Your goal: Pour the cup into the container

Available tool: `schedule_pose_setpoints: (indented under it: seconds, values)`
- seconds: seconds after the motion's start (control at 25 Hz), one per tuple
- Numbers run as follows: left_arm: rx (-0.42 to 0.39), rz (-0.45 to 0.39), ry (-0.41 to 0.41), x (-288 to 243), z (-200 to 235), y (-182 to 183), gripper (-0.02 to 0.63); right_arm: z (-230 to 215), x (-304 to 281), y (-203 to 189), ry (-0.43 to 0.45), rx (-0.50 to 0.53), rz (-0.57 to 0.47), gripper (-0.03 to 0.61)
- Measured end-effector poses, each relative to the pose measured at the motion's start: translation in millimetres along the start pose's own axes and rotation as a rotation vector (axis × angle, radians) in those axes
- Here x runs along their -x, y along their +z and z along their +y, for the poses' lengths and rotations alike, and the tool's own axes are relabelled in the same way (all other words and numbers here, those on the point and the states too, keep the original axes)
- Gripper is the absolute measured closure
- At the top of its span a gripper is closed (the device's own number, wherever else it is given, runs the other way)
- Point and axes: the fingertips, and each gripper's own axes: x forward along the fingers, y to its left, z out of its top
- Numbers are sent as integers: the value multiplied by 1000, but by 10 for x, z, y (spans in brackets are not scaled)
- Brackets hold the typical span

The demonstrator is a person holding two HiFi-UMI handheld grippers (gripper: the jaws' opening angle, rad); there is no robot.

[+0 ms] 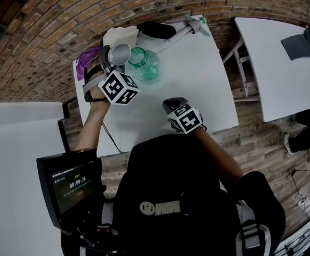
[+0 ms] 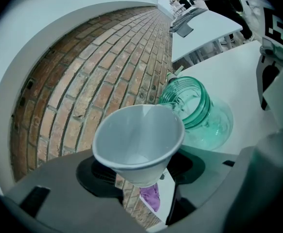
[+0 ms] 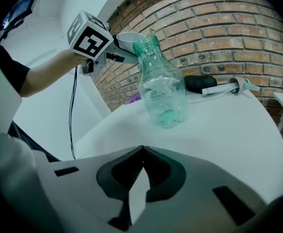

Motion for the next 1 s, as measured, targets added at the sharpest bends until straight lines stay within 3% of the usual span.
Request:
schedule_pose_setpoints:
  seconds: [1.0]
  values:
    - [-45, 6, 31, -1, -11, 26, 321, 3, -33, -42, 8, 21, 15, 574]
